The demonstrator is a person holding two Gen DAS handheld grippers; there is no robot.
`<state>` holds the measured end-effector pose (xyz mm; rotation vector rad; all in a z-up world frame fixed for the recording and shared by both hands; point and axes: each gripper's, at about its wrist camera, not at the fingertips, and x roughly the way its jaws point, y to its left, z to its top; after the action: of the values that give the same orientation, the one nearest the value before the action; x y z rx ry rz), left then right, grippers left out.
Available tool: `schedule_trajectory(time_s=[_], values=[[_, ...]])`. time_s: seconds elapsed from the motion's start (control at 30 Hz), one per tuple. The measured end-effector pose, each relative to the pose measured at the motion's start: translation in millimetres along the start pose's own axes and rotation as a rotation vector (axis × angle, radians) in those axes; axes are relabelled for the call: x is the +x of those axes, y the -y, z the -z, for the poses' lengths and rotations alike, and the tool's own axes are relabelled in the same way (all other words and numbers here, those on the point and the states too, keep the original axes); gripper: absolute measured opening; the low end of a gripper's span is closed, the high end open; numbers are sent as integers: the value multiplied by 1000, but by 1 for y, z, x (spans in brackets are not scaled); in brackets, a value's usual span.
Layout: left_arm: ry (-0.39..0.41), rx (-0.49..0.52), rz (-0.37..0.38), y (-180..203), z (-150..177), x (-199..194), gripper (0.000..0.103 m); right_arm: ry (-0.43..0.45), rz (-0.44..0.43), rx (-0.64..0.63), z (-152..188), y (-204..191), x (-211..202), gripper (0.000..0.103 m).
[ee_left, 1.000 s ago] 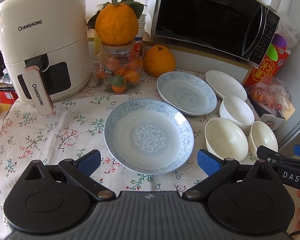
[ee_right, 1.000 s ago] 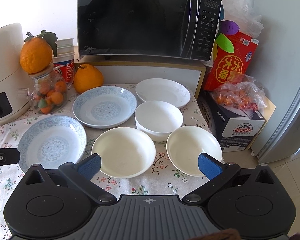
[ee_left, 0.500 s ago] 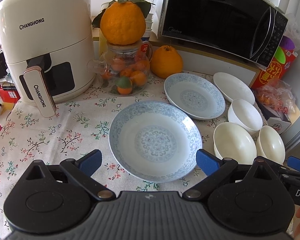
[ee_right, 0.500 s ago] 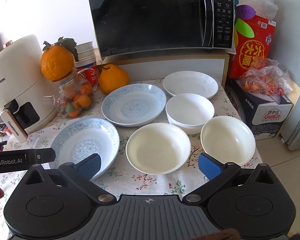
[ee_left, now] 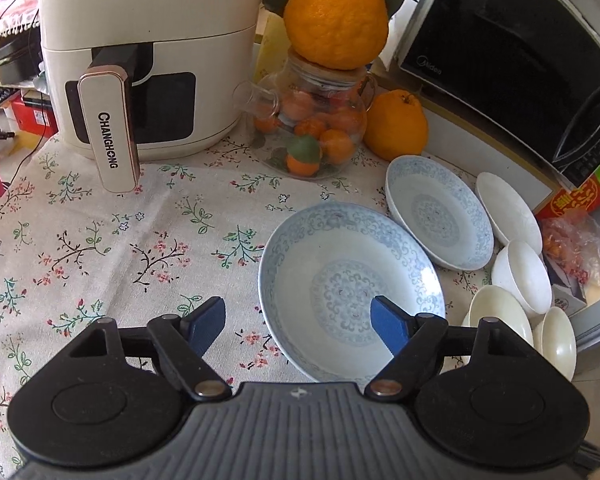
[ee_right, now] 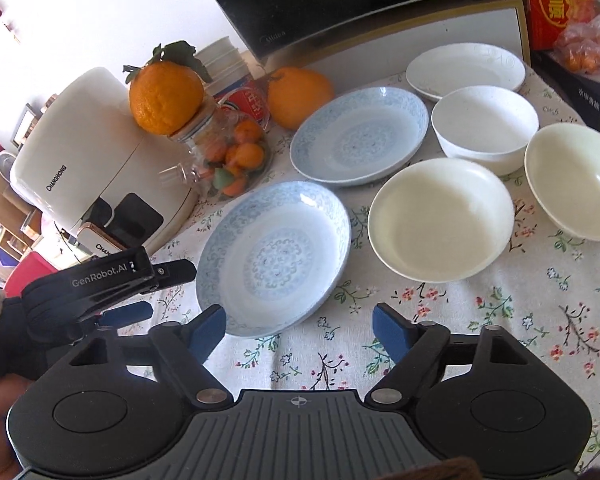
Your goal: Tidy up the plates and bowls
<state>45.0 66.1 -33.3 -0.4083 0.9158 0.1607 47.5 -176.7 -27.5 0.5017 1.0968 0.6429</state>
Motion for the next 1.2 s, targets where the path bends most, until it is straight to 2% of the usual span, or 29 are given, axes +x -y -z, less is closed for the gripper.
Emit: schedule_trajectory(time_s=[0.13,0.3,0.43,0.6,0.7,0.77,0.87,0.93,1.07,1.2], values=[[-2,-13,23,1,-4,2,70,-36,37,52,0,-1,27,49],[-22,-23,20,-4,-7,17,58,-7,74,92,-2,2,40,47],[-79,-61,34,-19,-11,35,47,2,100,122,-6,5,51,47],[-63,-101,49,-32,-20,47,42,15,124,137,-10,5,64,45],[-76,-114,84,-33,-22,56,40,19,122,164,-13,6,69,40],[-88,-114,83,-32,-23,63,38,18,125,174,-14,6,72,37],[-92,-103,64,-34,-22,74,31,23,144,183,-15,8,77,30],[-109,-109,70,-34,-21,80,21,25,151,188,-16,10,79,25],[-99,-75,75,-29,-19,82,17,37,169,181,-19,12,85,13],[-79,-28,56,-24,-17,81,16,47,182,147,-18,8,86,13]])
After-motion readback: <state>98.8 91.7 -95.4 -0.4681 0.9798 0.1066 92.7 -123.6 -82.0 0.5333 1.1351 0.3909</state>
